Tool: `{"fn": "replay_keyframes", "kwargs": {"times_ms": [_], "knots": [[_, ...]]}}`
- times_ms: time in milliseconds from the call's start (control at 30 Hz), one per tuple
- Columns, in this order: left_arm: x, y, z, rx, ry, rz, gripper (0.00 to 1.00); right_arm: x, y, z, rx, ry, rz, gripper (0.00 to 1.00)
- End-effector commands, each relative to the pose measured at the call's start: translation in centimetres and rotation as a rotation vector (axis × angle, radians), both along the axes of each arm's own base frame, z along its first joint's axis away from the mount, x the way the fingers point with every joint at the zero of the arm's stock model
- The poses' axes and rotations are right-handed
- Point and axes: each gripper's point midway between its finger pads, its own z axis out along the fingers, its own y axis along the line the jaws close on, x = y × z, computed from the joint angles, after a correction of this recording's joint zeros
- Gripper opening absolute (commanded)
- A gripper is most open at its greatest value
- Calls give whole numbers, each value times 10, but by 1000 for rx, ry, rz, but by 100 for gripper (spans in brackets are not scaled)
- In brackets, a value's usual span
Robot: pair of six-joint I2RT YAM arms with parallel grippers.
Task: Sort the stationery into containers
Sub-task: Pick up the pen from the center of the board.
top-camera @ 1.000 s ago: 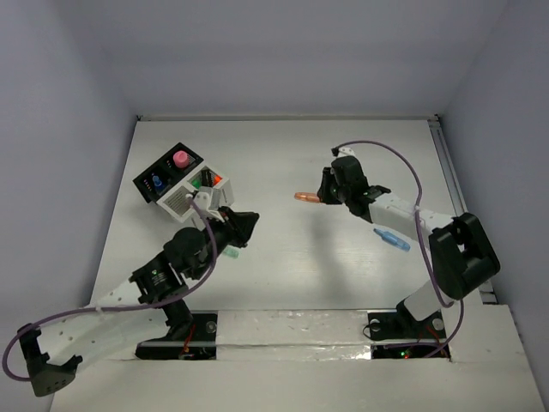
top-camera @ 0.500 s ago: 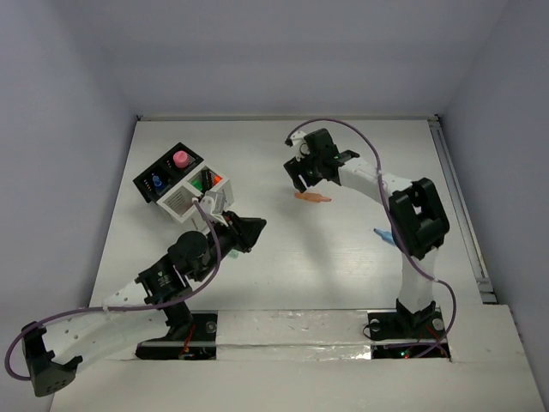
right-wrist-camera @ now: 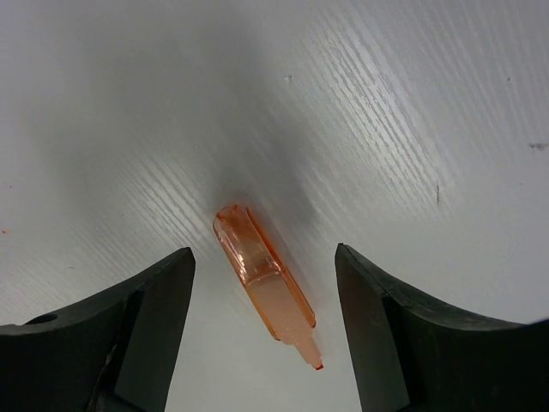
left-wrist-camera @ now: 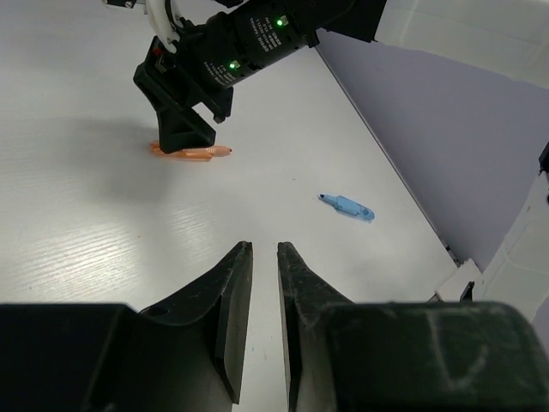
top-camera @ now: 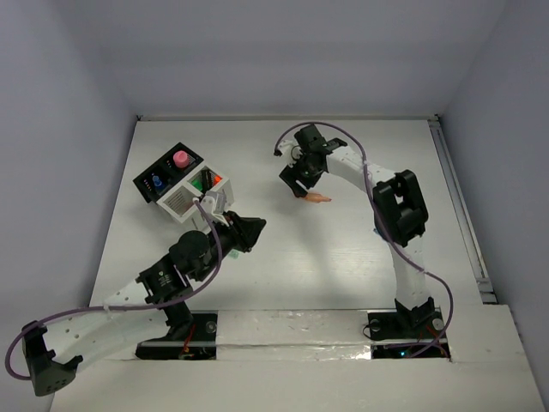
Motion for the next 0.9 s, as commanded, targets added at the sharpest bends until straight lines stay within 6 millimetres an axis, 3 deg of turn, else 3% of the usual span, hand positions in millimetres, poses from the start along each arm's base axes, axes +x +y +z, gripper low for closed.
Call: {"fn": "replay_keyframes", "kwargs": {"times_ms": [0,300,533,600,633,667,767,800,867], "knots": [[2,-1,11,-19,-32,6,16,-6,2,-7,-9,54,51,72],[3,0,10,-11,-34,15,19,2,1,-22,-38,67,20,62],[2,2,9,-12,-33,17,19,7,-2,-26,-49,51,-15,28],[2,3,9,-15,-33,20,19,11,0,-20,-39,26,-29,22],[2,4,8,-16,-32,22,19,13,1,-15,-26,13,-34,17],[2,5,7,-15,-32,26,19,19,6,3,10,-33,-39,15],[4,5,4,-13,-29,35,19,14,21,37,129,-56,-33,10],[4,6,3,-13,-29,38,19,11,33,74,231,-97,-19,10],[6,5,2,-13,-33,43,20,0,42,98,332,-114,-8,10]]}}
